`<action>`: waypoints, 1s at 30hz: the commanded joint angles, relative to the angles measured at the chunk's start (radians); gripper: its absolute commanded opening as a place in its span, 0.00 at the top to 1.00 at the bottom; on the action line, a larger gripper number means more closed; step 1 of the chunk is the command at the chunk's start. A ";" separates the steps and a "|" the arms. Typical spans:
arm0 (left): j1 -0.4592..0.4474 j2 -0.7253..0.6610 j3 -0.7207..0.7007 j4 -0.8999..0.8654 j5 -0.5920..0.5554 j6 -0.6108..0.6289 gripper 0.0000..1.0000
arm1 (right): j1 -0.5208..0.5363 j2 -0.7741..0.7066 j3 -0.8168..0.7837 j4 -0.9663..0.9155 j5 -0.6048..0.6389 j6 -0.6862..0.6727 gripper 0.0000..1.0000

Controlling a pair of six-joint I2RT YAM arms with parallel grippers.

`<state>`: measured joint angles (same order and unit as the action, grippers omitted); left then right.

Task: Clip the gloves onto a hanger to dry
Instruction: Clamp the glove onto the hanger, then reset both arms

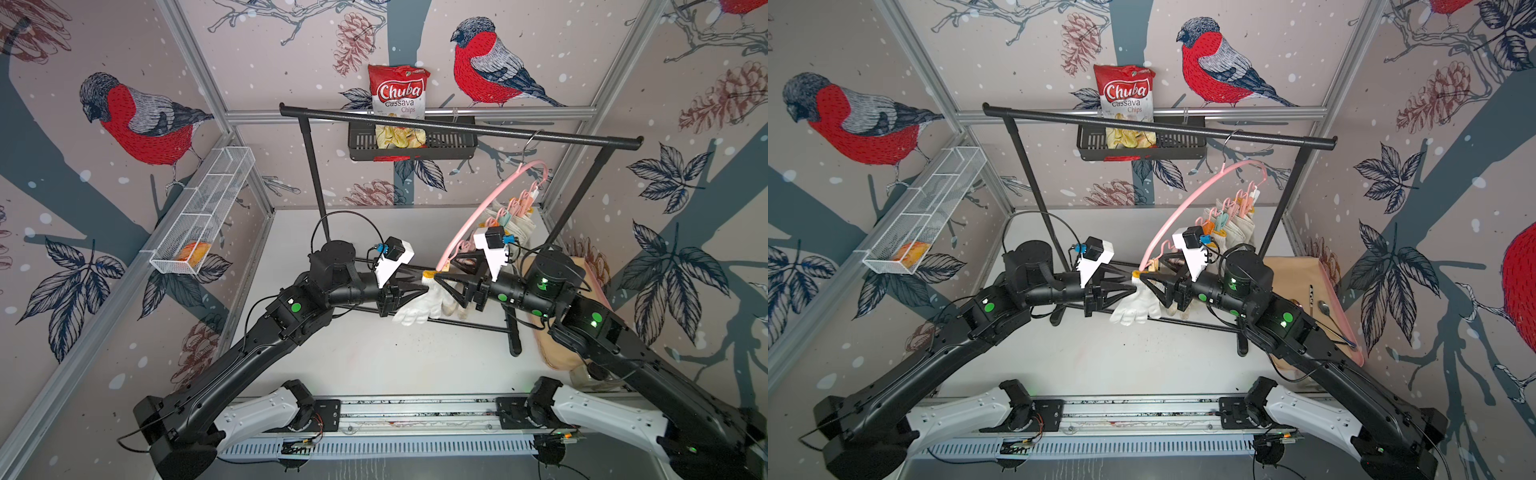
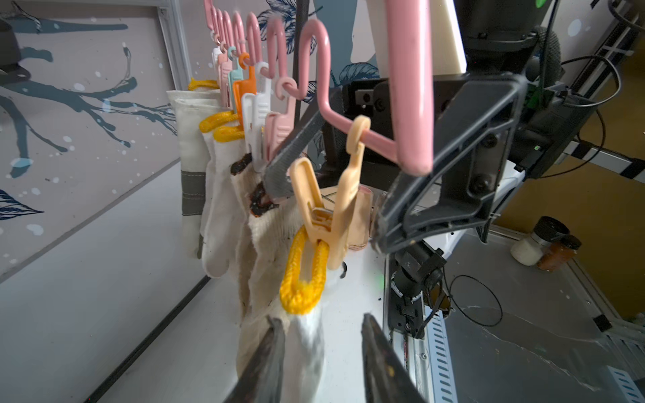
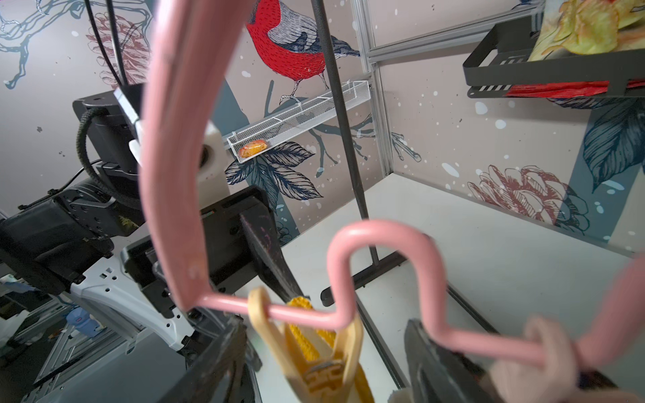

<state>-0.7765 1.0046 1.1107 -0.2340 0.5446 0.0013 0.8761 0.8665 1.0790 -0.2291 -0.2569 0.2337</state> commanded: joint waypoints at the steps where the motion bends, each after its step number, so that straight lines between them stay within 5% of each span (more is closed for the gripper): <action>1: 0.000 -0.043 -0.038 0.112 -0.145 0.014 0.46 | 0.000 -0.056 -0.016 -0.035 0.056 0.017 0.23; 8: 0.002 -0.142 -0.145 0.222 -0.450 -0.012 0.26 | -0.001 -0.161 0.005 -0.146 0.024 0.044 0.19; 15: 0.013 -0.202 -0.223 0.260 -0.648 -0.045 0.20 | 0.000 -0.240 0.016 -0.283 0.423 0.152 0.24; 21: 0.025 -0.228 -0.254 0.254 -0.693 -0.066 0.20 | 0.000 -0.242 -0.007 -0.422 0.723 0.222 0.26; 30: 0.040 -0.277 -0.318 0.235 -0.742 -0.092 0.20 | -0.001 -0.365 -0.229 -0.503 0.881 0.551 0.32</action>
<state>-0.7422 0.7364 0.8093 -0.0353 -0.1612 -0.0692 0.8761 0.5179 0.9081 -0.6765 0.5388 0.6136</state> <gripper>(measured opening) 0.798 0.677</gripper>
